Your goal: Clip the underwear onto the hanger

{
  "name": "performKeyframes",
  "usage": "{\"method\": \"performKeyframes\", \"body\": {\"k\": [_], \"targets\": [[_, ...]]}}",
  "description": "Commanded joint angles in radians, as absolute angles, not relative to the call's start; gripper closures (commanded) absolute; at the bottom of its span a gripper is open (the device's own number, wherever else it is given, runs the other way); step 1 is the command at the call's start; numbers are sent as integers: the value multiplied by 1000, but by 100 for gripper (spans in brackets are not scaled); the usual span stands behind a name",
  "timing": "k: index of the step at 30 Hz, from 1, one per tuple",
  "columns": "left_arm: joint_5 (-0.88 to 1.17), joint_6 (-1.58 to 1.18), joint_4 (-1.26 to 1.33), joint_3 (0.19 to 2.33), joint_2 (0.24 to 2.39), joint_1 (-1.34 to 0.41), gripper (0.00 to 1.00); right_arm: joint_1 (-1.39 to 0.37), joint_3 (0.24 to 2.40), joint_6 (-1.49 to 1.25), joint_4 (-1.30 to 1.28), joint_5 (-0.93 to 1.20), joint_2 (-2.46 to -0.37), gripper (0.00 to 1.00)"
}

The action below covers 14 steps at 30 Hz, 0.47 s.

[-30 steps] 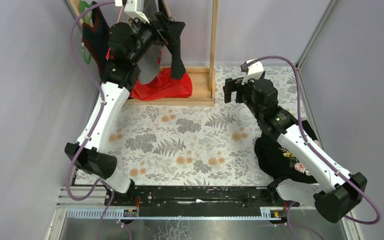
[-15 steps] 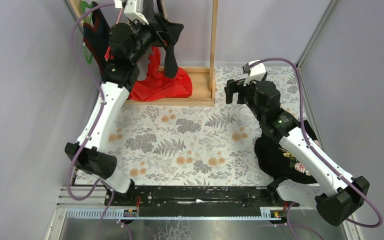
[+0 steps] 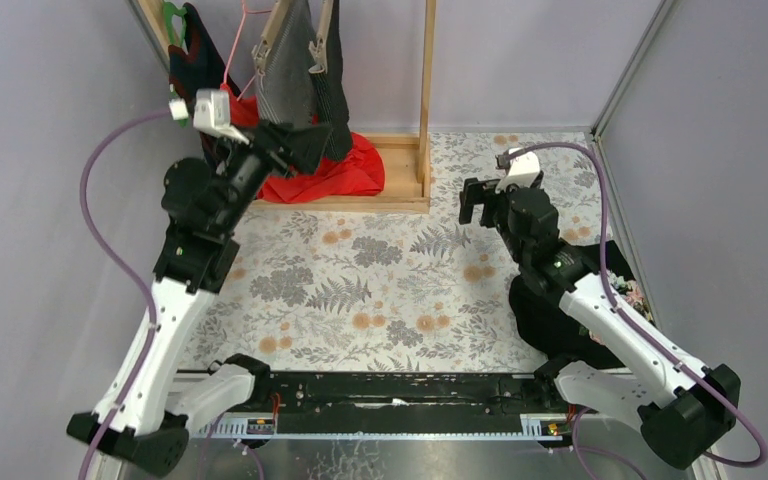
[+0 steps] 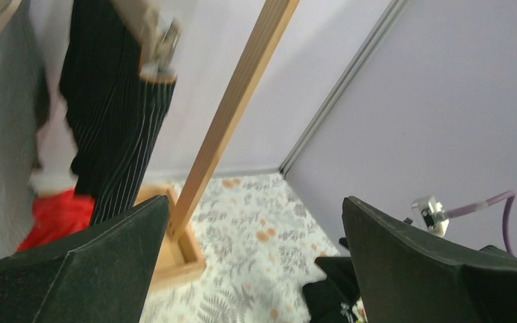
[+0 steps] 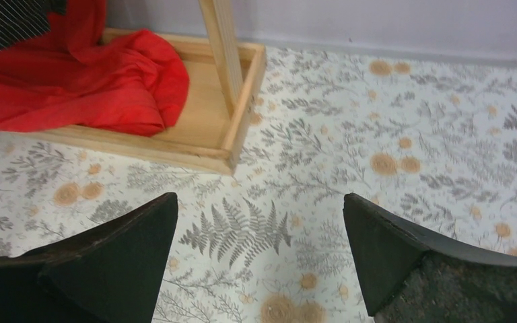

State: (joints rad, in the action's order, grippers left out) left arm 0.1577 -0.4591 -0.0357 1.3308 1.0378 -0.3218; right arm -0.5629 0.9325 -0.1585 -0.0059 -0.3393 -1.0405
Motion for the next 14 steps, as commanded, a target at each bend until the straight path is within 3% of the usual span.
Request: {"method": "performKeyframes", "body": {"k": [1,14], "targets": [[70,-498,0,1139,892,-330,0,-560,817,-224,115,-434,-965,1],[51,-498,-62,932,773,-353,0,-560,727,-263,82,-382,-962,1]]}}
